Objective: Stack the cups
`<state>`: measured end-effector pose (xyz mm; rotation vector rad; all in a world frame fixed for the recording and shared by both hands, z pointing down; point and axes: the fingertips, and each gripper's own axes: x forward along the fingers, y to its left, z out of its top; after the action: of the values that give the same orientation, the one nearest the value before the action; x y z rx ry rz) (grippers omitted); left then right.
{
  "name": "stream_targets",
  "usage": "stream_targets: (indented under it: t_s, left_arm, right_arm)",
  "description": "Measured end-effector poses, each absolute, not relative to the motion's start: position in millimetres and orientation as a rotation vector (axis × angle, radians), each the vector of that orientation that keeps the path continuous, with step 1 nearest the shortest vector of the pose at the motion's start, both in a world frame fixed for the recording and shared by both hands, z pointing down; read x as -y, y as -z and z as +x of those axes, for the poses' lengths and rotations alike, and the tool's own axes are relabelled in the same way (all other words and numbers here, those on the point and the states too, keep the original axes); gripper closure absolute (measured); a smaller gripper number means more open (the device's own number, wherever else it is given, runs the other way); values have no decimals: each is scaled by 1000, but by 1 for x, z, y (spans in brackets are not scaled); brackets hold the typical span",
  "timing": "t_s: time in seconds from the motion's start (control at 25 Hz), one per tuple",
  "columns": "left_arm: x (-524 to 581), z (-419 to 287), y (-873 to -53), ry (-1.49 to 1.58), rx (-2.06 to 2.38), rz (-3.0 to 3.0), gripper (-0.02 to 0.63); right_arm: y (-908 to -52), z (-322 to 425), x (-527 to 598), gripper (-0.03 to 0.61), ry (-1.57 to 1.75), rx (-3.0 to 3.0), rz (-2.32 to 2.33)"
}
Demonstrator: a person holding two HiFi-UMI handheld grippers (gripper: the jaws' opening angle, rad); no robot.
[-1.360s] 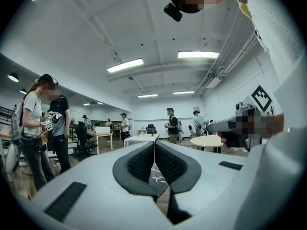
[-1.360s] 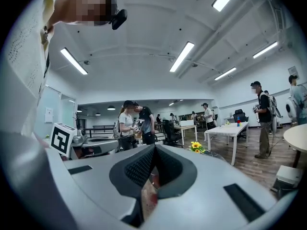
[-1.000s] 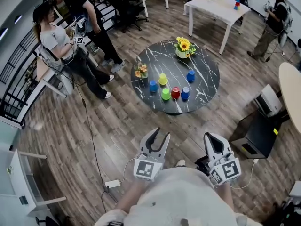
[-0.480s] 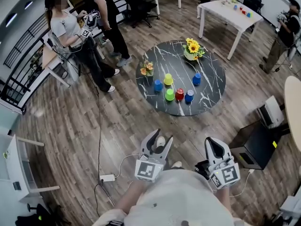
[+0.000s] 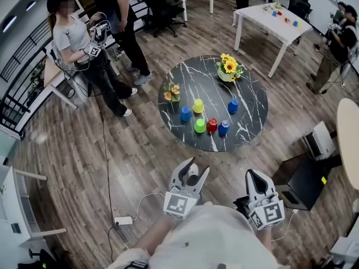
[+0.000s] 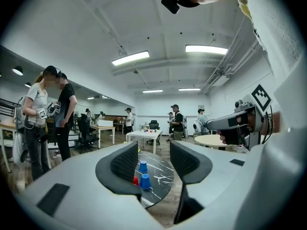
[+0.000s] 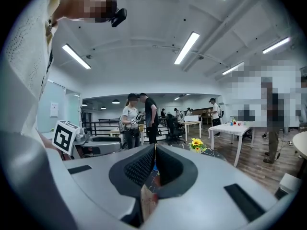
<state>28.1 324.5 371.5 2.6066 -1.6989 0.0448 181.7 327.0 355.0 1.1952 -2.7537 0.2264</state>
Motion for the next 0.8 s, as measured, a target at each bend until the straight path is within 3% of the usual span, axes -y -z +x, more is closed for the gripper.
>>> stream_targets:
  t_s: [0.8]
  left_arm:
    - [-117,-51,-396,-104,1645,2569,385]
  right_arm:
    - [-357,104,-129,568,-263,2707,1181]
